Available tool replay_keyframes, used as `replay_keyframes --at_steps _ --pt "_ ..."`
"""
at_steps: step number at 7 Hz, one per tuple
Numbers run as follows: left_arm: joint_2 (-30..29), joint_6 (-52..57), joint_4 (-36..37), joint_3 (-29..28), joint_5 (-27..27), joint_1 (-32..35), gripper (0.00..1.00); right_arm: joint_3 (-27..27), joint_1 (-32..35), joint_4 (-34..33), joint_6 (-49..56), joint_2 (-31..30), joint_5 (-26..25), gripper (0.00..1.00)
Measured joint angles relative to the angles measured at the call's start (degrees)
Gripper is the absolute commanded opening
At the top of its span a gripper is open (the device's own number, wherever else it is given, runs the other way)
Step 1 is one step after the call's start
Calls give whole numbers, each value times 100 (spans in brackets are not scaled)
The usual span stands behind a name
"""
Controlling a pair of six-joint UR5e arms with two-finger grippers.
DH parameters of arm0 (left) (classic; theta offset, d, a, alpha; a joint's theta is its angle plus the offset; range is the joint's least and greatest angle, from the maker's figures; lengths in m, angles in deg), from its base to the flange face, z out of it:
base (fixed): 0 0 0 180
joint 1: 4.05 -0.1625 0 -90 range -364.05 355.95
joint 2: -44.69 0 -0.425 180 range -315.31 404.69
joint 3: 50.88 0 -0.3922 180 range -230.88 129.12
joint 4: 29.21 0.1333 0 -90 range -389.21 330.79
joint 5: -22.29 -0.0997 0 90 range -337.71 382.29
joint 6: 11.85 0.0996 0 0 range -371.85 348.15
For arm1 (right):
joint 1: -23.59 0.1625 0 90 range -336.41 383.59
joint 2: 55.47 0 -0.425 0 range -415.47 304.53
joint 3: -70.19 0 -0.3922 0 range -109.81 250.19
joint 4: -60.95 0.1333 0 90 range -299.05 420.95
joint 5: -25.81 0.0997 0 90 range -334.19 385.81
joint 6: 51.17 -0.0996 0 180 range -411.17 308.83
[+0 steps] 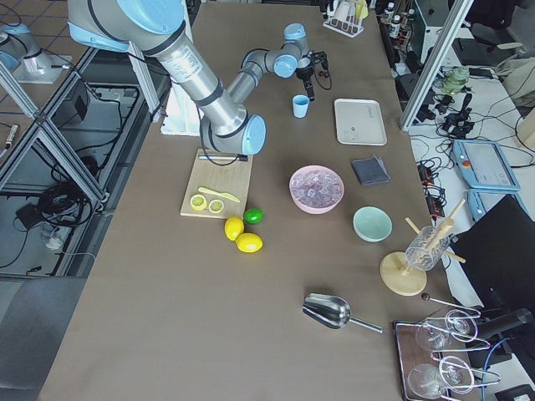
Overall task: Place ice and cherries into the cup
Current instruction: 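Open the right gripper to drop the ice cube into the cup, then move the right gripper back to the pink ice bowl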
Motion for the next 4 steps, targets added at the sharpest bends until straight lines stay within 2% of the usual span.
replay_keyframes --at_steps 2,4 --pt "-321 -481 -1 3 -259 -578 97 678 665 -17 378 -625 800 95" --pt "-331 -556 -3 81 -327 -693 97 1370 1506 -16 1175 -1491 1718 94"
